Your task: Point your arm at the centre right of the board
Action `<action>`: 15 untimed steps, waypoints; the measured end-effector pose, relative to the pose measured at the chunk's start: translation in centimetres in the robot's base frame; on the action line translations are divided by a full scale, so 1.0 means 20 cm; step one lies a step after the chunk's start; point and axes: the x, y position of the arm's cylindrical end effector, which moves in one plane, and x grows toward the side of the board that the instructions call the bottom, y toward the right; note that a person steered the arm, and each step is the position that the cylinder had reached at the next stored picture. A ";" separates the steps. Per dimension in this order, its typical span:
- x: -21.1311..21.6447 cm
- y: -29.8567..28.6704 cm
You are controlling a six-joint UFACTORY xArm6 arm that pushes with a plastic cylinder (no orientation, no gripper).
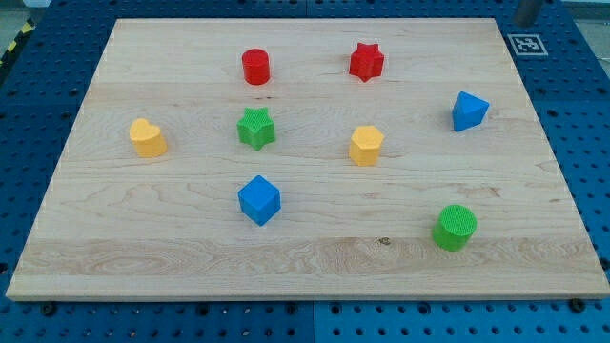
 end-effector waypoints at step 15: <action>0.81 -0.29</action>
